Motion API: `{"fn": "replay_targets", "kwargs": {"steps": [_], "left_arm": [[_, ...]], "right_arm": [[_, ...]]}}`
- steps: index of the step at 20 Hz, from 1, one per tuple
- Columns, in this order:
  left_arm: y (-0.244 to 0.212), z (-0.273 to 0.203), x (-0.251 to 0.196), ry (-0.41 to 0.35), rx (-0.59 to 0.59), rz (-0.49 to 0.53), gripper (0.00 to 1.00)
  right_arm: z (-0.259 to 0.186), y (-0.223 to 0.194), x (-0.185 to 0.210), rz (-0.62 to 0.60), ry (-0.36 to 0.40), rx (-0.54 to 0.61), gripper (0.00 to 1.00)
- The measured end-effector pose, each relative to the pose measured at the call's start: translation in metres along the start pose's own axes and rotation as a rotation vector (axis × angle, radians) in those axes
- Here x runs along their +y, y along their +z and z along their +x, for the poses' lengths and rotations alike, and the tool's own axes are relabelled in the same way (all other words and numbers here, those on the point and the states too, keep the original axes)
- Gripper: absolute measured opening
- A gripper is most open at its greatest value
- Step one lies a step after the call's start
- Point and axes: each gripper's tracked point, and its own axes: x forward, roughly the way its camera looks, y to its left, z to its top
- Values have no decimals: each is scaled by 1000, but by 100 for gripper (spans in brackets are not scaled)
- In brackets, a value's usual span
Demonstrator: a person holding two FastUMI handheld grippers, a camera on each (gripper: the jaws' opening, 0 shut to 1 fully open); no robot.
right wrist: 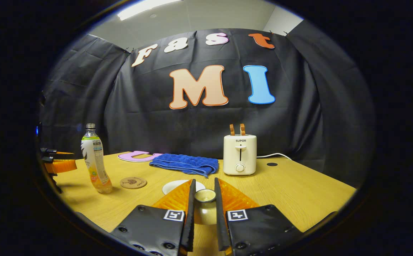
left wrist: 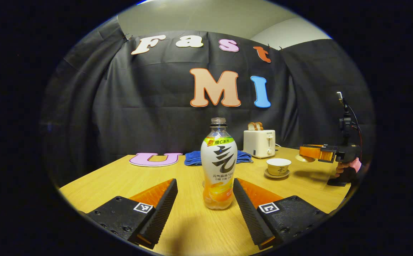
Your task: Open the teacup lid with one hand, grasp the water bottle and pour water into the teacup with the other hand; after pouring, place the water bottle on the coaster and then close the teacup lid.
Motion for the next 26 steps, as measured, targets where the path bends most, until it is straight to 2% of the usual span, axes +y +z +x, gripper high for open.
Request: {"fn": "replay_targets", "kwargs": {"steps": [5, 14, 18, 21, 23, 26], "left_arm": [[-10, 26, -8, -38, 80, -15, 92], [-20, 66, -15, -9, 149, -21, 92], [-25, 73, -18, -13, 173, -8, 80], [-26, 72, -15, 11, 185, -4, 65], [-26, 73, -16, 10, 186, -3, 58], [-26, 70, -19, 8, 217, 56, 54]], "right_arm": [[-11, 1, -10, -1, -16, -1, 29], [-25, 4, -40, -2, -68, -5, 30], [-27, 4, -47, 5, -78, -5, 31], [-27, 4, -48, 13, -77, -5, 30], [-29, 5, -50, 18, -81, -5, 31], [-28, 5, -54, 34, -88, -5, 31]]}}
